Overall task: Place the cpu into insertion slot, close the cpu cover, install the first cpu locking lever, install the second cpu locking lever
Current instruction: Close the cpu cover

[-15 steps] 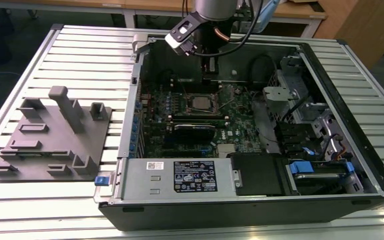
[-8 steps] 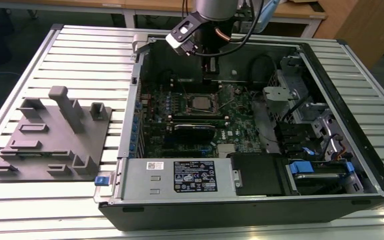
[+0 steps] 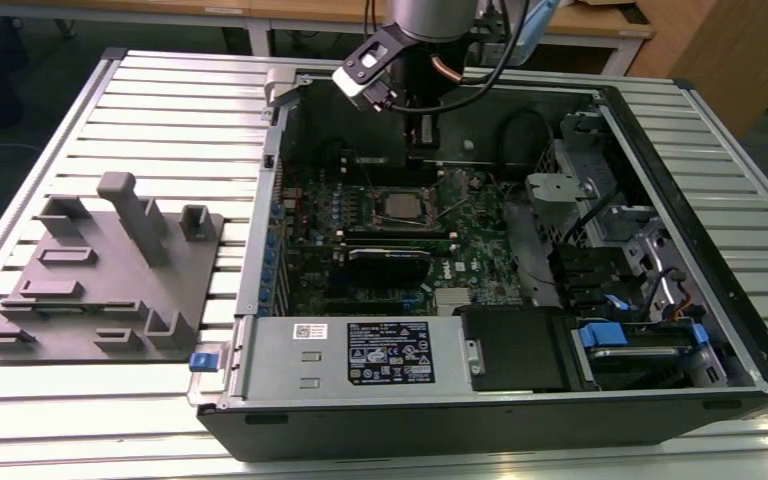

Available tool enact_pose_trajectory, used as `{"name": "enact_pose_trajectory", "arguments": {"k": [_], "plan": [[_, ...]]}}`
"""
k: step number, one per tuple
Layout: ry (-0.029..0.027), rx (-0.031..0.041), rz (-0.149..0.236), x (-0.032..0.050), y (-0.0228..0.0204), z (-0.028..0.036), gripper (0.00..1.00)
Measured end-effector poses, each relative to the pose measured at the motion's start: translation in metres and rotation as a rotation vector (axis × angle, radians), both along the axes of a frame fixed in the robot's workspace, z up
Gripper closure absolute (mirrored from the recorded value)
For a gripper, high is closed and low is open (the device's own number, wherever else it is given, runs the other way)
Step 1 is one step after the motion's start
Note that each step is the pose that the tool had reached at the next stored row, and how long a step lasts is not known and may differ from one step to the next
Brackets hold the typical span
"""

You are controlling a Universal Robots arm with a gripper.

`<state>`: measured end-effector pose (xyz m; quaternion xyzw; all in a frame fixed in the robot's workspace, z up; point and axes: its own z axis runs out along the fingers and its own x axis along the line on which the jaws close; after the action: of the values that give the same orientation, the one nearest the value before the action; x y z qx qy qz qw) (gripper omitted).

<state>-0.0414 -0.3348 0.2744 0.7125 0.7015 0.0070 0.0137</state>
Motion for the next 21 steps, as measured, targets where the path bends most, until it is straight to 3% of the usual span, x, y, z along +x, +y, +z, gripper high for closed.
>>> {"name": "enact_pose_trajectory", "arguments": {"k": [21], "plan": [[-0.0001, 0.0000, 0.000, 0.0042, 0.0000, -0.0001, 0.90]]}}
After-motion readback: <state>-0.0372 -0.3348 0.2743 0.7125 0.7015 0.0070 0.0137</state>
